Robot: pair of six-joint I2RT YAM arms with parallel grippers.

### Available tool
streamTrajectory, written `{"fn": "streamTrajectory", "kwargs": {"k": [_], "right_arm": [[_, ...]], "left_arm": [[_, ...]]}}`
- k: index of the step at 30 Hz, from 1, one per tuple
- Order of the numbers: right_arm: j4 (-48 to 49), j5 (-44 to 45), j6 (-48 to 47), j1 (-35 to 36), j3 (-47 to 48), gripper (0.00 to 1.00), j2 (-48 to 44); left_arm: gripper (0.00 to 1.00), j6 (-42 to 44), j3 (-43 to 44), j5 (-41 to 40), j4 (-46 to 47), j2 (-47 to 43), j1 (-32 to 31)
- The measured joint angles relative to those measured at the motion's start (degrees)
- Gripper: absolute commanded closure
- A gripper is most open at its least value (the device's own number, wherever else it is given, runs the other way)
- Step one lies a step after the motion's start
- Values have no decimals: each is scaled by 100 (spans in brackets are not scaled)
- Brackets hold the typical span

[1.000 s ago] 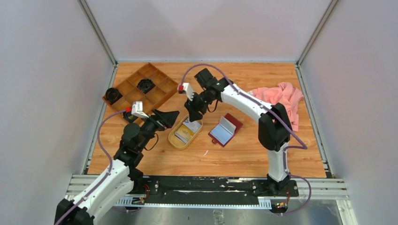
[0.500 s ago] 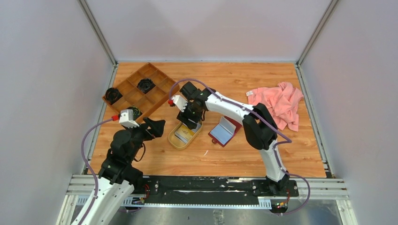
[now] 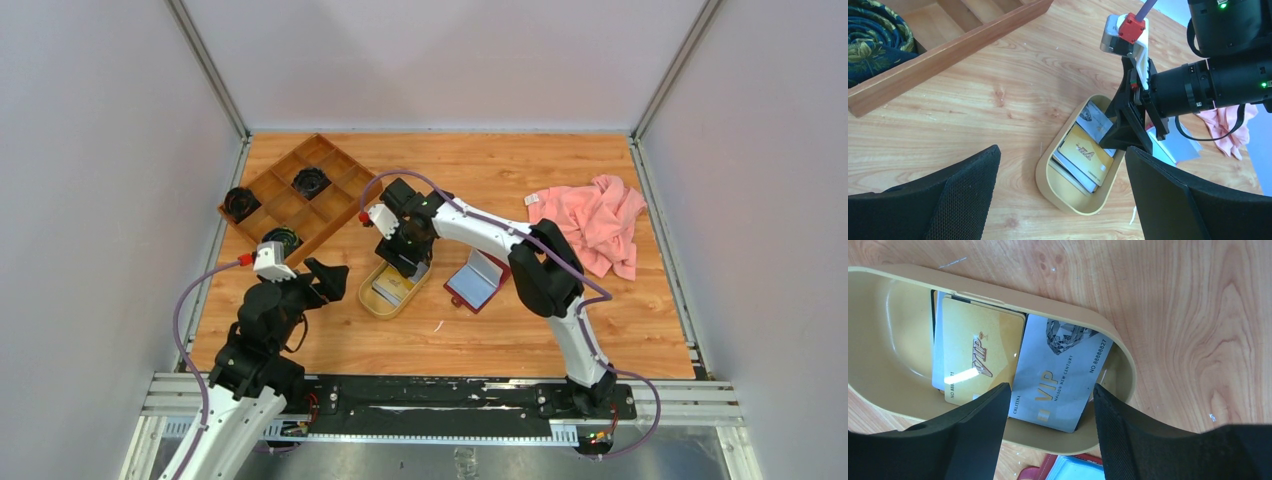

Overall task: Put the credit cards into the card holder
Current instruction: Pick up the credit card from the storage box.

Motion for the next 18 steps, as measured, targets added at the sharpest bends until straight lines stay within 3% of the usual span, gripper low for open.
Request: {"fn": "streamTrajectory", "kwargs": {"k": [18], "right_arm": [[-7, 98, 70, 4, 20, 36, 42]], "left_arm": [[2, -142, -105, 131, -22, 0, 0]]}}
